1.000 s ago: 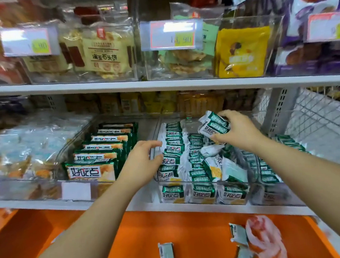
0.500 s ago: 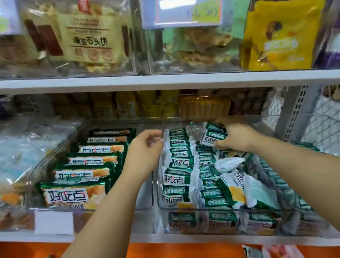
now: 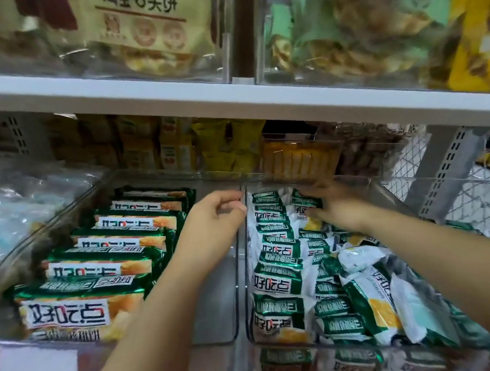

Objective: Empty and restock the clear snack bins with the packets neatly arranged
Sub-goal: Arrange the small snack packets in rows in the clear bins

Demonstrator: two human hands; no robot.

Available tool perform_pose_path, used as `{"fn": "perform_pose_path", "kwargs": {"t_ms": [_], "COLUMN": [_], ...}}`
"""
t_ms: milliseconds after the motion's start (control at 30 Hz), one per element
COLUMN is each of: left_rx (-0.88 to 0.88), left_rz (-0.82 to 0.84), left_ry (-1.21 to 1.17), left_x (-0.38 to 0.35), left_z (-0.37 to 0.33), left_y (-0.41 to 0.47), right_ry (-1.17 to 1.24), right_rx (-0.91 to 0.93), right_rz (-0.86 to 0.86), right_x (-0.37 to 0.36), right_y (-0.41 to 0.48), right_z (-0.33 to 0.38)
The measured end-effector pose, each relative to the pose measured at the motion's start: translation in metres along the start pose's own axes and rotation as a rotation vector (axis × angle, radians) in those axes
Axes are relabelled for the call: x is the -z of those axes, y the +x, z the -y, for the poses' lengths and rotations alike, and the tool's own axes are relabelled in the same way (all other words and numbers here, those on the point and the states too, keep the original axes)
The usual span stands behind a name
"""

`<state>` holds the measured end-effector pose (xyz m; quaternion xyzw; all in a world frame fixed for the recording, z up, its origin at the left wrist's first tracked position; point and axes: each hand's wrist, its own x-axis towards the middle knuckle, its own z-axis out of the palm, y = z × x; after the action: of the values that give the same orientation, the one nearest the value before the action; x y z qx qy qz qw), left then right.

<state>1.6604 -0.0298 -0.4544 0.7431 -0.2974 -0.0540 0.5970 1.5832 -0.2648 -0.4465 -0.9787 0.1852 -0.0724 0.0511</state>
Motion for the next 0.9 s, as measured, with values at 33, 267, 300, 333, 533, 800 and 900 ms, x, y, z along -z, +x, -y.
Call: {"fn": "perform_pose_path", "kwargs": {"t_ms": [33,267,300,333,533,800,900], "left_rx": [0.0,0.006,0.002,-0.001,0.002,0.014,0.008], "left_rz": [-0.004,-0.022,-0.026,-0.029,-0.041,-0.035,-0.039], "left_ry": [-0.007,-0.05,-0.055,-0.056,-0.059,-0.088,-0.082], "left_x": [-0.002,-0.007,-0.007,-0.007,-0.007,-0.006,-0.006], "left_z": [0.0,-0.002,-0.002,-0.003,-0.003,-0.001,-0.001], "left_y": [0.0,0.001,0.001,0.0,-0.001,-0.002,-0.002], "right_ry": [-0.049,0.076,0.143,0.18,0.131,0.227,0.193], "right_rx": [0.01,-0.058,-0.087,-0.113,-0.139,-0.101,-0.127], "right_rz": [0.031,0.141,0.134,0.136,0.206,0.316,0.128], "right_x": [-0.001,0.007,0.007,0.007,0.012,0.035,0.025], "right_y": [-0.001,-0.001,0.001,0.002,0.004,-0.003,0.001], "right_z": [0.001,-0.001,-0.001,-0.002,-0.002,-0.003,0.0]}}
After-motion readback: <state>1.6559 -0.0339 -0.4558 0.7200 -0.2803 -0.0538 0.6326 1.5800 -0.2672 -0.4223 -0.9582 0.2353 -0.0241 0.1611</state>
